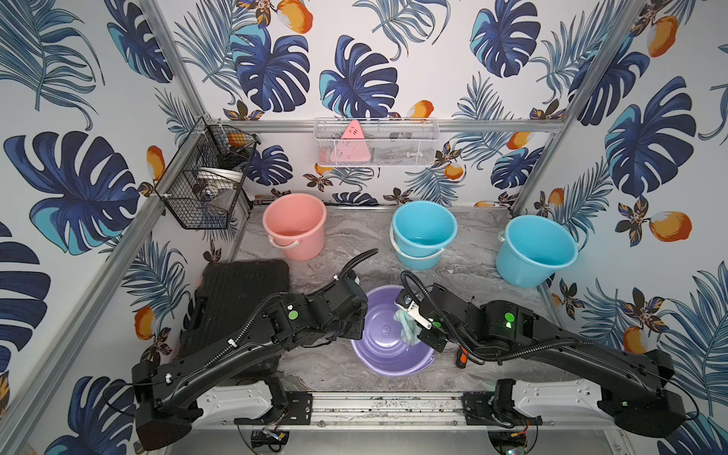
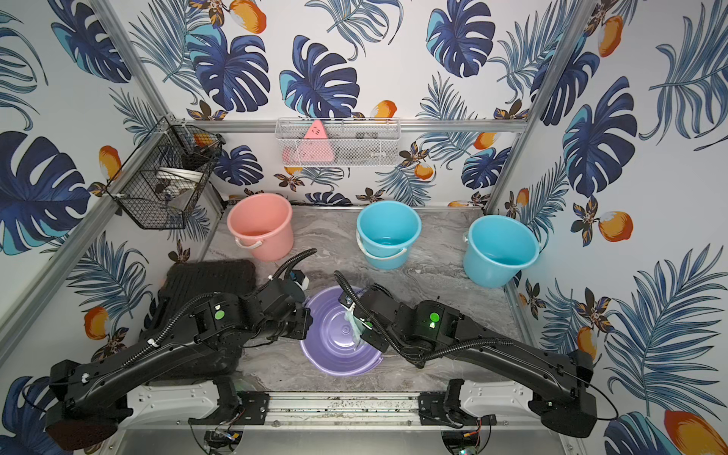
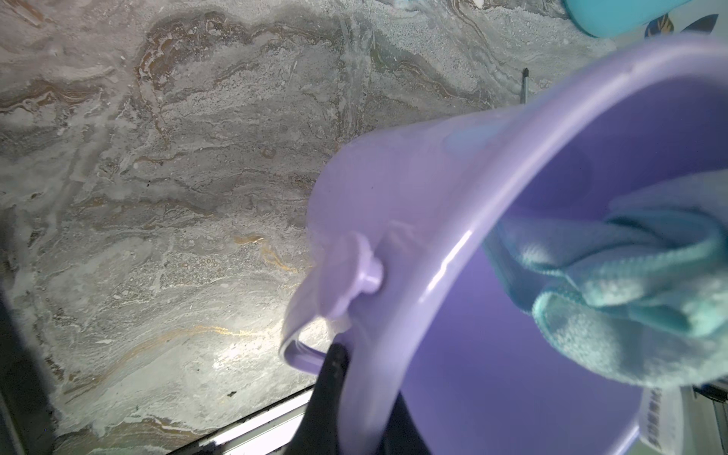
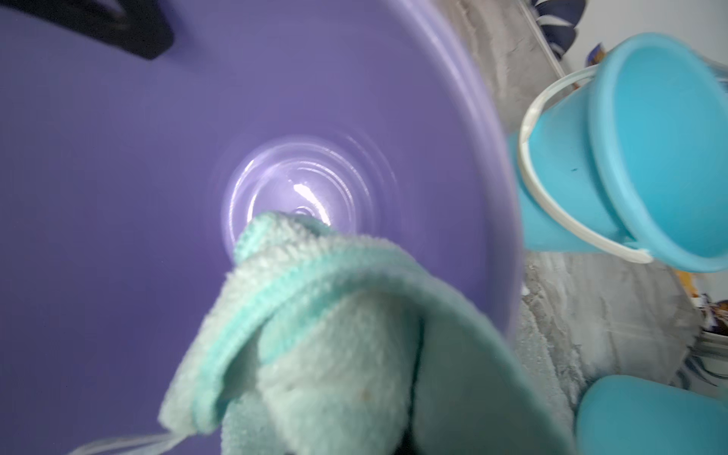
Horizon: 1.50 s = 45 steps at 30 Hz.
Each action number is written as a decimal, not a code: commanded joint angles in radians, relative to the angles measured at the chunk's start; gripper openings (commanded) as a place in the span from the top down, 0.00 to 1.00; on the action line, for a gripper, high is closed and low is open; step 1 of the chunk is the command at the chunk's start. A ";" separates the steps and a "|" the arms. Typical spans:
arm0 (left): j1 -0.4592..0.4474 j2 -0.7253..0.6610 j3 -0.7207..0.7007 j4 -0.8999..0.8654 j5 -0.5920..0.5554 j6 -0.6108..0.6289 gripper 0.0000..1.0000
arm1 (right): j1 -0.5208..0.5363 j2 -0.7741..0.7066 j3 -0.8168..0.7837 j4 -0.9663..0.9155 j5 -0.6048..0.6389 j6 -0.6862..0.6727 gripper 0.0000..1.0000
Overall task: Wipe the inside of the bucket with a cloth
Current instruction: Wipe the dirt from the bucket, then place the bucket at the center of the board.
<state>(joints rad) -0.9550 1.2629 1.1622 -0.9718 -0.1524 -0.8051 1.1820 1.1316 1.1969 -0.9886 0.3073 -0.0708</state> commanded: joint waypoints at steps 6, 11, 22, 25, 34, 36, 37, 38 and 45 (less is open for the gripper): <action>0.002 -0.002 0.016 -0.013 -0.044 -0.012 1.00 | -0.001 -0.030 -0.034 -0.007 -0.394 0.012 1.00; 0.002 -0.011 0.007 0.008 -0.029 -0.025 1.00 | -0.001 0.024 -0.088 0.214 -0.535 0.096 1.00; 0.004 -0.020 -0.007 0.036 -0.010 -0.049 1.00 | 0.000 0.096 -0.170 0.746 -0.493 0.290 1.00; 0.005 -0.024 -0.013 0.041 -0.012 -0.061 1.00 | -0.001 0.083 -0.184 0.810 -0.385 0.310 1.00; 0.096 -0.011 -0.027 0.052 0.009 -0.103 1.00 | -0.001 -0.082 -0.142 0.652 0.067 0.281 1.00; 0.144 0.003 -0.028 0.067 0.031 -0.104 1.00 | -0.001 -0.131 -0.121 0.597 0.179 0.256 1.00; 0.167 0.008 -0.028 0.076 0.042 -0.106 1.00 | 0.000 -0.151 -0.109 0.572 0.233 0.247 1.00; 0.195 0.015 -0.030 0.088 0.055 -0.109 1.00 | -0.002 -0.170 -0.093 0.543 0.288 0.239 1.00; 0.360 0.119 0.033 0.136 0.107 -0.140 1.00 | -0.002 -0.270 -0.013 0.432 0.489 0.143 1.00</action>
<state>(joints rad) -0.6323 1.3437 1.1587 -0.9218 -0.0731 -0.9127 1.1778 0.8818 1.1660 -0.4885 0.6628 0.1303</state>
